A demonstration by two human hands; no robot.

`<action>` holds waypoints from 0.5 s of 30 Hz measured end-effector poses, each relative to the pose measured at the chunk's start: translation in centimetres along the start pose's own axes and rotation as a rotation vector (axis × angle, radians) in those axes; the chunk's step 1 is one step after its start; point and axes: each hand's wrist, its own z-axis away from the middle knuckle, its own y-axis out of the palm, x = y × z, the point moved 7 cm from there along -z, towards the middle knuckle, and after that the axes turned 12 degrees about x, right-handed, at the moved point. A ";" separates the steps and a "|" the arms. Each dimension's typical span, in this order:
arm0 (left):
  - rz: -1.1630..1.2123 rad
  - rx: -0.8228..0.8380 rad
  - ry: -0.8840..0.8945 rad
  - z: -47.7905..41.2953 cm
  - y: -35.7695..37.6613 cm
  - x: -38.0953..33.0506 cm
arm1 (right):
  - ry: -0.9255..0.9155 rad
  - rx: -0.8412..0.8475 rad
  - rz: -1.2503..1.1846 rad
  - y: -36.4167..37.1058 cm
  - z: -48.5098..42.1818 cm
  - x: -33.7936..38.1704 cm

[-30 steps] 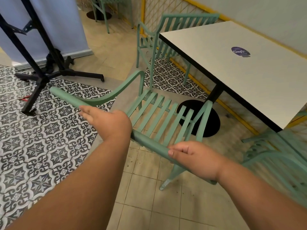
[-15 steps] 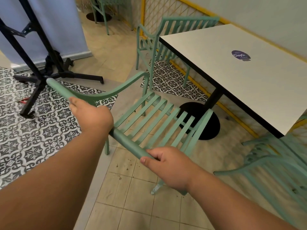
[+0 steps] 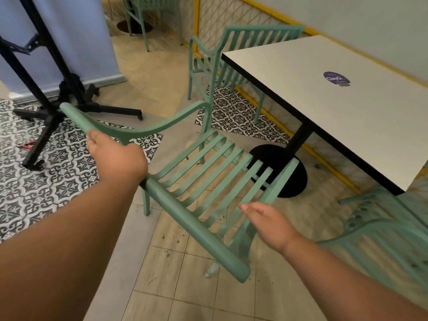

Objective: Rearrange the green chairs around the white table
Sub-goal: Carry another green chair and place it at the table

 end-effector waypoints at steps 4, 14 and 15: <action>-0.014 0.027 -0.002 0.3 -0.1 -0.1 | -0.015 -0.133 0.010 -3.6 -2.1 -1.4; -0.536 0.535 0.494 12.7 3.1 -5.1 | 0.120 -0.035 0.470 -4.4 -6.0 -5.2; -0.666 0.598 0.564 14.6 4.3 -4.6 | 0.139 -0.036 0.489 -4.8 -6.2 -5.7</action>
